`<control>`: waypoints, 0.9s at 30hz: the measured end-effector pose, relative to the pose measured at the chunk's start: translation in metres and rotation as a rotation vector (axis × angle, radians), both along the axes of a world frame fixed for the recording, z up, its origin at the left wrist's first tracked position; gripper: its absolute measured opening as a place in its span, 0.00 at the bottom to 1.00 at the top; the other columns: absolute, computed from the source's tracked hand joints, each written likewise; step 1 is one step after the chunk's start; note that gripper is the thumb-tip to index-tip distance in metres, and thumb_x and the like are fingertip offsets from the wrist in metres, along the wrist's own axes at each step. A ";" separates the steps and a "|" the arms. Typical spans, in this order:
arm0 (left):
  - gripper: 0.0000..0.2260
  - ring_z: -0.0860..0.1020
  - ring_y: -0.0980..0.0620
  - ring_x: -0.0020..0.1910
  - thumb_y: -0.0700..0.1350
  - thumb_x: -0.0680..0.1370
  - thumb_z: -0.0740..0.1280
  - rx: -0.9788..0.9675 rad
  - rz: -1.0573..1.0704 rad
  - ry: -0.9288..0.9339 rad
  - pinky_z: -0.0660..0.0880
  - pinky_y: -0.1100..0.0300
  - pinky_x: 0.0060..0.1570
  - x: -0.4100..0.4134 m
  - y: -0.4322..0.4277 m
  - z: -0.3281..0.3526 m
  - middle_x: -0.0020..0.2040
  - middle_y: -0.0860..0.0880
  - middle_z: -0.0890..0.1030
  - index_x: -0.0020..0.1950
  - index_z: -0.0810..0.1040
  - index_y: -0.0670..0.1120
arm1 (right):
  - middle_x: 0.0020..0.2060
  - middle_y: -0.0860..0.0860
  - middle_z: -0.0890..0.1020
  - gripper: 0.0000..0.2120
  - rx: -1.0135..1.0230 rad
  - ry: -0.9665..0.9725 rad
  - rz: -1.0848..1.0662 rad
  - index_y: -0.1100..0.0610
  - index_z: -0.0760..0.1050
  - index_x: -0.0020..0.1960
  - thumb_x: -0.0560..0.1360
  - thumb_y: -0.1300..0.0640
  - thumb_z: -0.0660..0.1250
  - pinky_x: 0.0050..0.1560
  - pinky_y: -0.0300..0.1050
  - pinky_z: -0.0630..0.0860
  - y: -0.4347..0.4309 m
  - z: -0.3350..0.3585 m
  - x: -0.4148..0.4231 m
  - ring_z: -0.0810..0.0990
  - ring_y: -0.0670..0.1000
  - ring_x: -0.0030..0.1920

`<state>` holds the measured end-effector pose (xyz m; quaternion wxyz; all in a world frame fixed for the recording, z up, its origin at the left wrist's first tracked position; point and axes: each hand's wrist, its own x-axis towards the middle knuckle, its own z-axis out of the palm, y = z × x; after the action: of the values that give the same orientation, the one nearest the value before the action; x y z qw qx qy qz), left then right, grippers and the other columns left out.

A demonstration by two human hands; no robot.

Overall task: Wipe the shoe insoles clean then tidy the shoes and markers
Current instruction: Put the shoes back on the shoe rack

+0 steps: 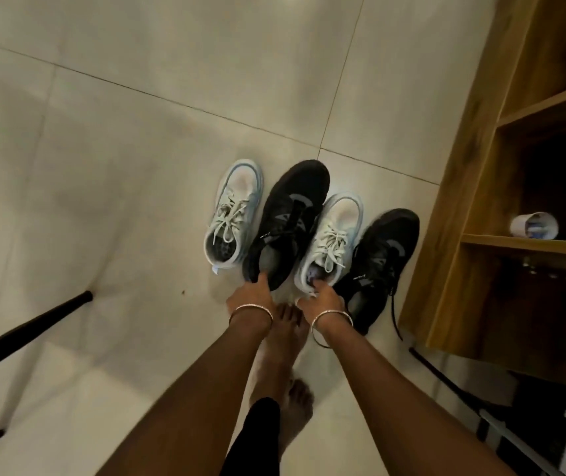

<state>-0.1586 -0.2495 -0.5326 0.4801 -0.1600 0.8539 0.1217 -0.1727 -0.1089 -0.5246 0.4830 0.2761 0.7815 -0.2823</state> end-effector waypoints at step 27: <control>0.08 0.81 0.41 0.33 0.47 0.78 0.72 -0.042 0.278 0.931 0.69 0.59 0.31 -0.013 -0.018 0.109 0.38 0.45 0.84 0.51 0.79 0.45 | 0.62 0.57 0.80 0.25 -0.178 0.267 0.478 0.51 0.64 0.76 0.81 0.54 0.64 0.63 0.49 0.72 -0.057 0.004 0.009 0.77 0.59 0.64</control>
<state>-0.1716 -0.2675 -0.4237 0.0230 -0.2107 0.9507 0.2262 -0.1635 -0.1655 -0.5209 0.4509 0.0011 0.8533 -0.2619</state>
